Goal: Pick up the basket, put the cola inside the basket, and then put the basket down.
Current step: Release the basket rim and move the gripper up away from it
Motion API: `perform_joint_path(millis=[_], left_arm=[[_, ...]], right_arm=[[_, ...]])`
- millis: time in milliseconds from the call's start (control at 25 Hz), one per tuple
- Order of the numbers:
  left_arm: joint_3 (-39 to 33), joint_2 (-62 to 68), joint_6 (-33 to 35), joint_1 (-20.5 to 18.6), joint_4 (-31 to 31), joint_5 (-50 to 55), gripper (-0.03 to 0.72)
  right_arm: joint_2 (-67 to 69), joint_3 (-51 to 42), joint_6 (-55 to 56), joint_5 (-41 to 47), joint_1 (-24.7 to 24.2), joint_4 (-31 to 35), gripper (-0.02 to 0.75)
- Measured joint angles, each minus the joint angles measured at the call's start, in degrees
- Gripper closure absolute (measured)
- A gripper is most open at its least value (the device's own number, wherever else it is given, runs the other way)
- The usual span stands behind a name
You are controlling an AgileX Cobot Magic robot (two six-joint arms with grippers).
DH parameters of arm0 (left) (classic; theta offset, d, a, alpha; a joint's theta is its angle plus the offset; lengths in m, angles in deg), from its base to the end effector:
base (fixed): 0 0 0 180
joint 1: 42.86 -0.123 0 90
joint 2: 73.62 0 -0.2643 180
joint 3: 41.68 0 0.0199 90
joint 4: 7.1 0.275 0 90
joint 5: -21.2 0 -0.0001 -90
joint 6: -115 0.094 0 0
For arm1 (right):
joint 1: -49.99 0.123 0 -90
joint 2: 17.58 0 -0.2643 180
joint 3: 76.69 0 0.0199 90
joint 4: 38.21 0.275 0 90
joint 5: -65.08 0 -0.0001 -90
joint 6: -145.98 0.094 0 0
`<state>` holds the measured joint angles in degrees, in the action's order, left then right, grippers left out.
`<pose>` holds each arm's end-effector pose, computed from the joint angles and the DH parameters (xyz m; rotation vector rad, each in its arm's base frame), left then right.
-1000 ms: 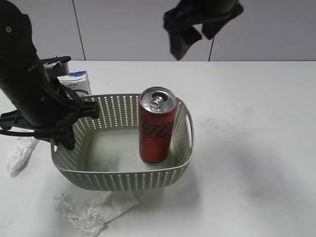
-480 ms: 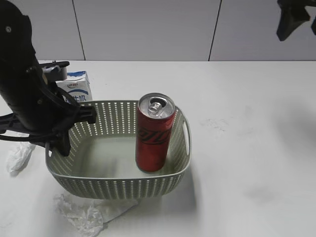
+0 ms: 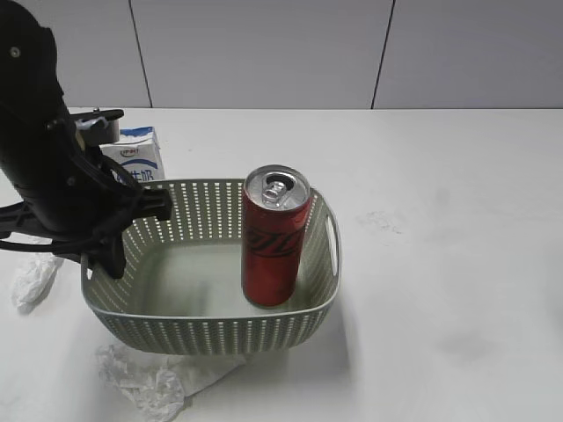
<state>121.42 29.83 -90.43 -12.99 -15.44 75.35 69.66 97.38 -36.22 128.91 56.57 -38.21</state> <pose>0.2704 -0.1680 0.1654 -0.0034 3.1043 -0.2372 0.2976 0.0343 0.3051 -0.2098 2.7323 0.0213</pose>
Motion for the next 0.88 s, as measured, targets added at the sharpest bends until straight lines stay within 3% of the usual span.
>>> perform_joint_path(millis=[240,560,880], left_arm=[[0.0,0.0,0.0,0.0,0.0,0.0,0.692],[0.0,0.0,0.0,0.0,-0.02,-0.71,0.692],[0.0,0.0,0.0,0.0,-0.08,-1.07,0.692]], right_arm=[[-18.71,-20.9,0.0,-7.74,0.0,0.0,0.153],[-42.01,-42.34,0.07,-10.31,0.0,0.0,0.153],[-61.18,-46.65,0.07,-9.87,0.0,0.0,0.153]])
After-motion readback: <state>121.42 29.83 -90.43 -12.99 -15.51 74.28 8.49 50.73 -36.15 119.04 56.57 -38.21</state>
